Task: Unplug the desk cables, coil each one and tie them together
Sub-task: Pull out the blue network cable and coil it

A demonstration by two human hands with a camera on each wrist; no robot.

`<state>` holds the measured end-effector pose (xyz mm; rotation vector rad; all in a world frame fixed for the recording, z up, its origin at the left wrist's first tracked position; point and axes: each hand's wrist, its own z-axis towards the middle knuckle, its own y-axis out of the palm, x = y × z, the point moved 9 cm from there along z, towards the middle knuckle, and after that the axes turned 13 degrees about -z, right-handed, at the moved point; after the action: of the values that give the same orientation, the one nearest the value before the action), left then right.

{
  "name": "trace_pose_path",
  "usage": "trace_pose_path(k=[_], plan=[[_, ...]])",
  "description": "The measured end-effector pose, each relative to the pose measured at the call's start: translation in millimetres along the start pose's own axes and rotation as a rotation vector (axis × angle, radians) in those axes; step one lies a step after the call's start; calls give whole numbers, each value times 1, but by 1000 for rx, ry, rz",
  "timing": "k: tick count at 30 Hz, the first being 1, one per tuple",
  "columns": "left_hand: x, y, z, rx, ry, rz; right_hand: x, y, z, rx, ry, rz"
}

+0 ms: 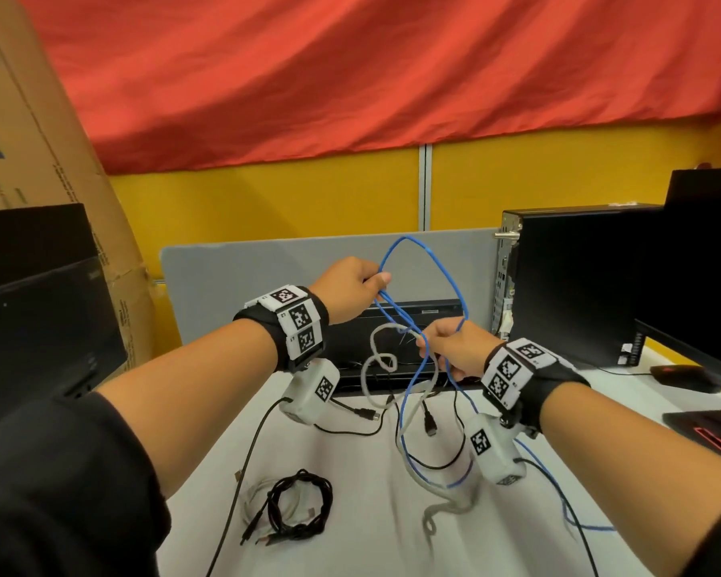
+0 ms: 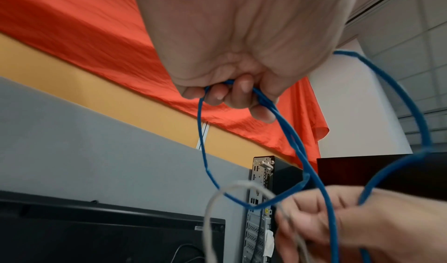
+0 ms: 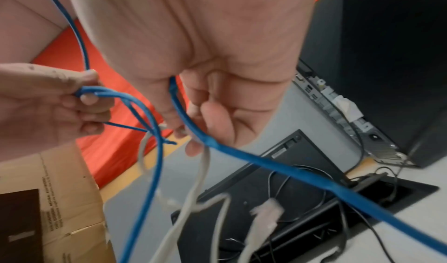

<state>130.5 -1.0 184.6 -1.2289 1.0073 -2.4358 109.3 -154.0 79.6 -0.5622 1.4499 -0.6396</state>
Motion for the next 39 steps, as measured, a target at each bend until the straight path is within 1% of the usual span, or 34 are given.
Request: trace_pose_path(k=[2, 3, 5, 7, 8, 12, 14, 16, 18, 19, 21, 24, 25, 27, 29, 31, 32, 33, 34, 36, 37, 38, 39], plan=[[-10, 3, -3, -29, -26, 32, -16, -12, 1, 126, -60, -42], [-16, 5, -5, -49, -46, 62, -22, -21, 0, 205, -79, 2], [-33, 6, -8, -74, -101, 121, -27, -39, -4, 331, -100, 184], [-49, 2, -11, -73, -154, 166, -29, -55, -10, 425, -123, 324], [-57, -1, -12, -70, -177, 191, -31, -60, -13, 444, -144, 356], [-81, -9, -13, -62, -264, 294, -45, -63, -22, 435, -246, 377], [-93, -13, -14, -66, -313, 325, -42, -70, -24, 524, -253, 387], [-106, -18, -15, -51, -354, 339, -29, -84, -28, 682, -196, 353], [-113, -26, -16, 3, -372, 339, -13, -96, -30, 808, -90, 241], [-114, -30, -15, 35, -374, 341, -6, -98, -29, 833, -33, 165], [-113, -38, -13, 96, -383, 379, 9, -100, -25, 835, 97, 65], [-103, -47, -9, 141, -385, 549, 23, -101, -26, 880, 252, 75], [-97, -50, -8, 150, -375, 610, 23, -101, -28, 907, 266, 86], [-86, -54, -7, 168, -340, 698, 22, -98, -33, 946, 230, 130], [-78, -56, -7, 179, -318, 739, 20, -96, -39, 973, 192, 130], [-73, -54, -6, 164, -298, 738, 19, -95, -44, 996, 196, 85], [-72, -51, -6, 150, -294, 704, 18, -94, -43, 975, 209, 58], [-73, -48, -6, 136, -292, 643, 18, -90, -38, 903, 222, 4], [-74, -46, -5, 124, -287, 577, 15, -82, -29, 767, 235, -103], [-70, -43, -5, 119, -241, 499, 15, -52, -12, 409, 237, -343], [-66, -41, -5, 119, -213, 493, 16, -38, -8, 286, 218, -420], [-63, -39, -5, 113, -189, 497, 14, -29, -7, 226, 186, -458], [-61, -36, -5, 100, -173, 505, 10, -24, -7, 223, 136, -453]])
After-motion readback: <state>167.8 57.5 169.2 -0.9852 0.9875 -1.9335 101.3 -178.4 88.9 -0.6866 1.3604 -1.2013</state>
